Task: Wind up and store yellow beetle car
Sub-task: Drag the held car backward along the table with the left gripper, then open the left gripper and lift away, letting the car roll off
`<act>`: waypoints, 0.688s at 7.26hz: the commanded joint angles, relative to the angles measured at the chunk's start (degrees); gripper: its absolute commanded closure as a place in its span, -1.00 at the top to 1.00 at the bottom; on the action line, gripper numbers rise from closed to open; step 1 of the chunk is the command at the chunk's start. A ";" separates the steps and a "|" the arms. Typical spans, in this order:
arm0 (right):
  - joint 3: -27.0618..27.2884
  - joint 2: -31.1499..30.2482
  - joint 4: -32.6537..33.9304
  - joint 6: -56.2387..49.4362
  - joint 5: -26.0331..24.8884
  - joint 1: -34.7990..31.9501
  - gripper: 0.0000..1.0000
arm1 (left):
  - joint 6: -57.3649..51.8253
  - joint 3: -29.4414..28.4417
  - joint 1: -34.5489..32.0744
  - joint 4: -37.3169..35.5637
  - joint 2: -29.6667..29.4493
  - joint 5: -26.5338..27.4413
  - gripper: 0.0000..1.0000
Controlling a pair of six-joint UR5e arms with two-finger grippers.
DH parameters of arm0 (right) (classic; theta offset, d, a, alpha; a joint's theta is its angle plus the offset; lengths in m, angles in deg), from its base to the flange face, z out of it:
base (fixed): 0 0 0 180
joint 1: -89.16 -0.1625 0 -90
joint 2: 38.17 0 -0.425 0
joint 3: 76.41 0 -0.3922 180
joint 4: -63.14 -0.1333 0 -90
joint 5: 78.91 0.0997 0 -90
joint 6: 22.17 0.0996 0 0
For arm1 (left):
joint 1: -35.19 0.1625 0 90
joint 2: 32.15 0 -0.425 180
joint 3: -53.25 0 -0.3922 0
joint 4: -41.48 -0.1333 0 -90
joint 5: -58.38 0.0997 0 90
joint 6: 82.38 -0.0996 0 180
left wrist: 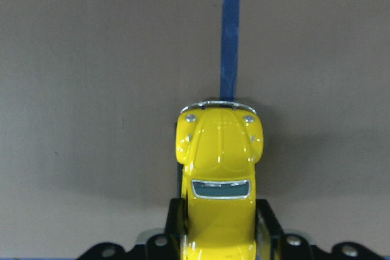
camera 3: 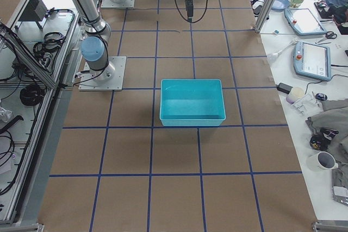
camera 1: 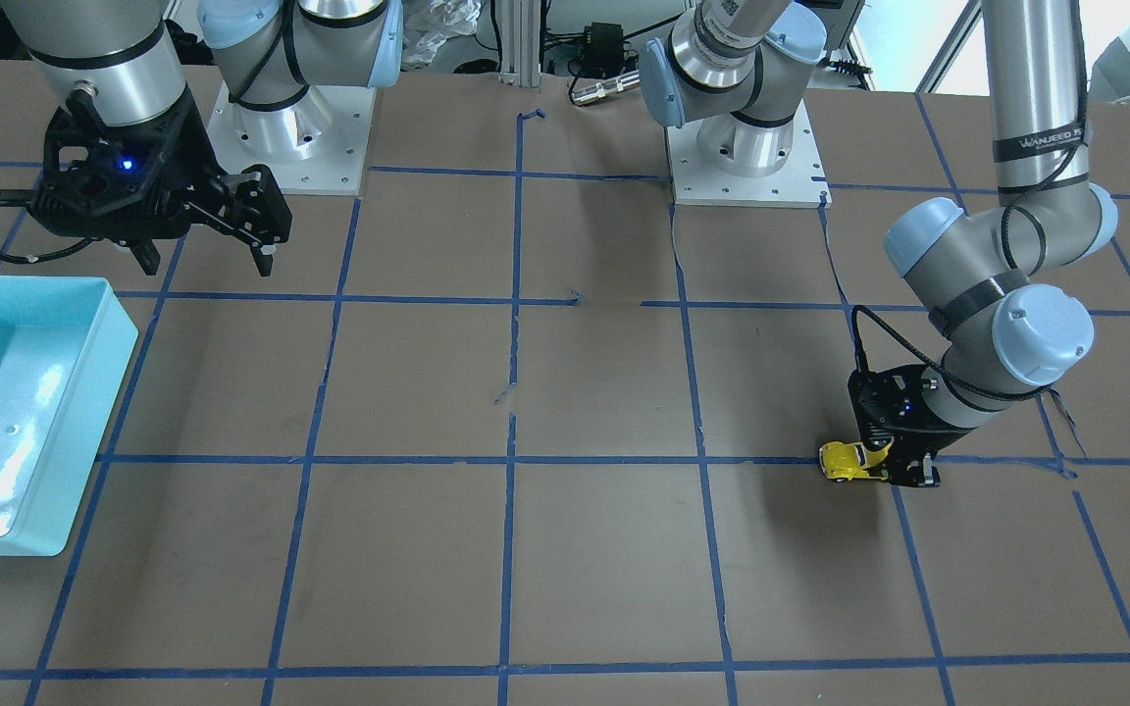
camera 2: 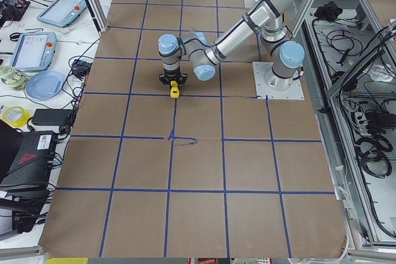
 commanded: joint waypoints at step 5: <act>0.00 0.00 -0.12 -0.55 0.75 -0.11 1.00 | 0.69 -0.46 0.07 -0.08 1.02 0.12 1.00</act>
